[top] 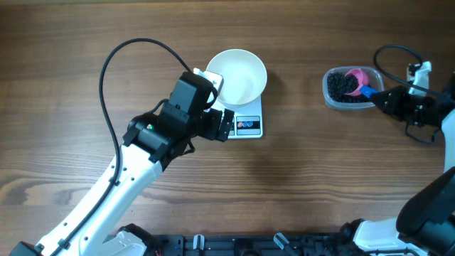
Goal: Scoop item into bowl and weigh 150g on scale
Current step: 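Drag the scoop through the beans with the right gripper to fill it, then lift the filled scoop and carry it left over the white bowl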
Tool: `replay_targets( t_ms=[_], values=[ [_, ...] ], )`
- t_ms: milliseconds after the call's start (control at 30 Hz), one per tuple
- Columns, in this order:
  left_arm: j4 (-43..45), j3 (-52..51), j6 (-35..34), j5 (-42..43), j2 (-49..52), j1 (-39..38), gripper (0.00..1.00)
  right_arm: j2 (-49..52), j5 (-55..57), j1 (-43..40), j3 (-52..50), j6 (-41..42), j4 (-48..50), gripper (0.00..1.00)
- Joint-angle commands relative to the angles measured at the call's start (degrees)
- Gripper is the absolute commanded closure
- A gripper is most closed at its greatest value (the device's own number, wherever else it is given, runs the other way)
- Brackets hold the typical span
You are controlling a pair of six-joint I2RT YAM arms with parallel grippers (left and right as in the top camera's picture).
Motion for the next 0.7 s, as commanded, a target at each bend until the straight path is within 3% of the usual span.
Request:
replay_targets(
  t_ms=[0, 667],
  values=[
    [0.2, 0.8, 0.9, 0.5, 0.4, 0.1, 0.0, 0.7, -3.4, -1.2, -0.6, 0.8, 0.4, 0.96],
    [0.2, 0.8, 0.9, 0.5, 0.4, 0.1, 0.0, 0.7, -29.4, -10.4, -0.6, 8.7, 0.2, 0.96]
  ],
)
